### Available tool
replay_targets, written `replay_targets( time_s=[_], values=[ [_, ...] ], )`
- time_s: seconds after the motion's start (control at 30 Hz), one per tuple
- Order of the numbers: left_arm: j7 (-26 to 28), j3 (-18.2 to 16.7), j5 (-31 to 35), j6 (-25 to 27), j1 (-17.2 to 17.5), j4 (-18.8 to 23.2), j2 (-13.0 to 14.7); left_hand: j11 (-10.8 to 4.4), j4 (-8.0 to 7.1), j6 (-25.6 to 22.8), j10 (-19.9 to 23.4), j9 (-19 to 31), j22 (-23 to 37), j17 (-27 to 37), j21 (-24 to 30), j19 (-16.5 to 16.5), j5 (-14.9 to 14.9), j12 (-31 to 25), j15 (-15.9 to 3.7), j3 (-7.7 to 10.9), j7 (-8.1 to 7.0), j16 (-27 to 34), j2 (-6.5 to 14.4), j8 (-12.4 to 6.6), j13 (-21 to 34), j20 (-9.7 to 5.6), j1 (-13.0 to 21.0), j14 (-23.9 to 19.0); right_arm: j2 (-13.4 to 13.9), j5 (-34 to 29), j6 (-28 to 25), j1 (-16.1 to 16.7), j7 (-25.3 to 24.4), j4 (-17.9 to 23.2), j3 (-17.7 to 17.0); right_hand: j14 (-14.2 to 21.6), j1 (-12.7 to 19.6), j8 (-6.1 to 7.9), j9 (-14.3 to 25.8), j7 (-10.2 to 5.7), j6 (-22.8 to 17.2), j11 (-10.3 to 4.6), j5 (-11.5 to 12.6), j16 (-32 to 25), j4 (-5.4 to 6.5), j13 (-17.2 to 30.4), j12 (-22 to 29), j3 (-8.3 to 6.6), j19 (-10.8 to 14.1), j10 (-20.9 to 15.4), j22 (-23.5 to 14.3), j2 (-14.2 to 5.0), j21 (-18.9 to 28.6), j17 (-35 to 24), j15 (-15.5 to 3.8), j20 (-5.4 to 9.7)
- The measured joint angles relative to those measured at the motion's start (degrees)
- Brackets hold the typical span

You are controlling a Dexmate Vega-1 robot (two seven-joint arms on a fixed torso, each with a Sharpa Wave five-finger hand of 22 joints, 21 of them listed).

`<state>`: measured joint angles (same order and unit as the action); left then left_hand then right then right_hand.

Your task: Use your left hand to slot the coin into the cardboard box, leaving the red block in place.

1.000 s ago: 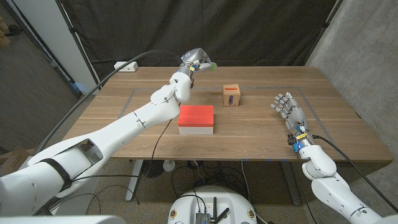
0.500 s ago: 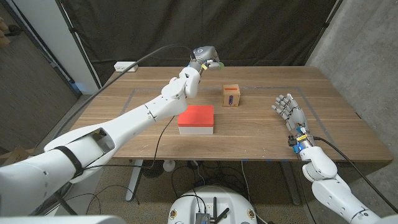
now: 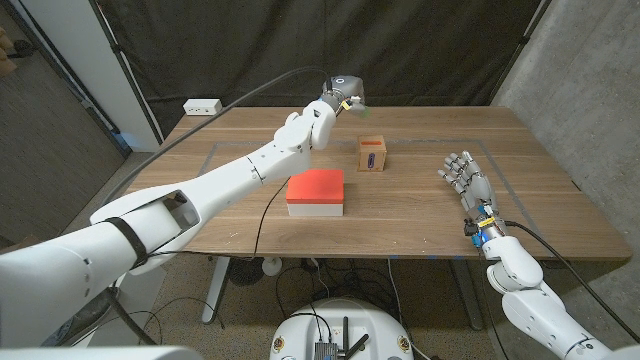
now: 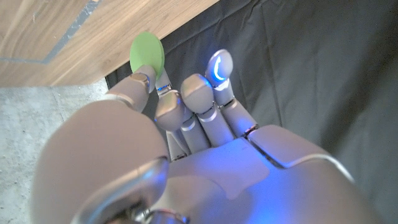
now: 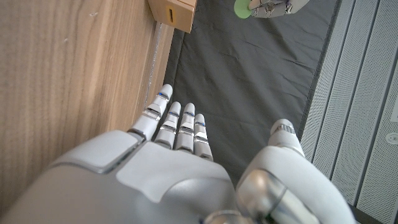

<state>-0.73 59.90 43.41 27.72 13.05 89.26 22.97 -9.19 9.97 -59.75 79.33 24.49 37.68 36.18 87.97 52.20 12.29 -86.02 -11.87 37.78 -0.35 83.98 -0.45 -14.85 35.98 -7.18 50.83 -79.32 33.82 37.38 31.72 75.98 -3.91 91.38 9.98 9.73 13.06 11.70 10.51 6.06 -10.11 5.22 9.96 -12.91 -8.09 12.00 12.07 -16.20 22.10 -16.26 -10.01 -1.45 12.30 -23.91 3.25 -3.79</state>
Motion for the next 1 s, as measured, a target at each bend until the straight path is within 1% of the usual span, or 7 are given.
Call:
replay_targets(
  time_s=[0.07,0.3,0.5,0.7,1.0],
  values=[
    [-0.6,0.4,0.5,-0.3,-0.4,-0.7,-0.4,0.0,0.0,0.0,0.0,-0.1,0.0,0.1,0.0,0.0,0.0,0.2,0.0,0.0,0.0,0.0,0.0,0.25,-0.1,0.0,0.0,0.0,0.0,0.0,0.0,0.0,0.0,0.0,0.0,0.0,0.0,0.0,0.0,0.0,0.0,0.0,0.0,0.0,0.0,0.0,0.0,0.0,0.0,0.0,0.0,0.0,0.0,0.0,0.0,0.0],
    [-2.2,1.4,1.7,-2.0,-1.4,-3.3,-1.9,0.0,0.0,0.0,0.0,-0.1,-0.5,0.1,-0.2,0.0,-0.2,0.2,0.0,0.0,0.0,-0.2,0.0,0.25,-0.1,0.0,0.0,0.0,0.0,0.0,-0.1,0.1,0.0,0.0,-0.2,0.0,0.0,0.0,0.0,0.0,0.0,0.0,0.0,0.0,0.0,0.0,0.0,0.0,0.0,0.0,0.0,0.0,-0.2,0.0,0.0,0.0],
    [-2.7,1.9,2.0,-2.7,-1.6,-4.6,-2.8,0.0,-0.25,0.0,0.0,-0.1,-0.4,-0.1,-0.3,0.0,-0.2,0.4,0.0,-0.25,0.01,-0.4,0.0,0.25,-0.1,0.0,0.0,0.0,0.0,0.1,-0.1,0.3,-0.1,0.0,-0.3,0.0,0.0,0.0,0.0,0.0,0.0,0.0,0.0,0.0,0.0,0.0,0.0,0.0,0.0,0.0,0.0,0.0,-0.2,0.0,0.0,0.0],
    [-3.2,2.2,2.4,-2.7,-1.3,-5.2,-3.5,0.0,-0.25,0.0,0.0,0.1,-0.5,-0.1,-0.3,0.0,-0.2,0.4,0.0,-0.25,0.02,-0.4,0.0,0.25,-0.2,0.0,0.0,0.0,0.1,0.1,-0.3,0.5,-0.3,0.3,-0.5,0.0,0.0,0.0,0.0,0.0,0.0,0.0,0.0,0.0,0.0,0.0,0.0,0.0,0.0,0.0,0.0,0.0,-0.2,0.0,0.0,0.0],
    [-4.3,2.5,2.7,-0.7,-0.7,-5.6,-4.0,0.0,-0.09,0.0,0.0,0.1,-1.1,-0.1,-0.3,0.0,-0.2,0.4,0.0,-0.42,0.03,-0.7,0.0,0.26,0.0,0.0,0.0,0.0,0.4,0.0,-0.6,0.7,-0.5,0.8,-0.7,0.0,0.0,0.0,0.0,0.0,0.0,0.0,0.0,0.0,0.0,0.0,0.0,0.0,0.0,0.0,0.0,0.0,-0.2,0.3,0.0,0.0]
  ],
)
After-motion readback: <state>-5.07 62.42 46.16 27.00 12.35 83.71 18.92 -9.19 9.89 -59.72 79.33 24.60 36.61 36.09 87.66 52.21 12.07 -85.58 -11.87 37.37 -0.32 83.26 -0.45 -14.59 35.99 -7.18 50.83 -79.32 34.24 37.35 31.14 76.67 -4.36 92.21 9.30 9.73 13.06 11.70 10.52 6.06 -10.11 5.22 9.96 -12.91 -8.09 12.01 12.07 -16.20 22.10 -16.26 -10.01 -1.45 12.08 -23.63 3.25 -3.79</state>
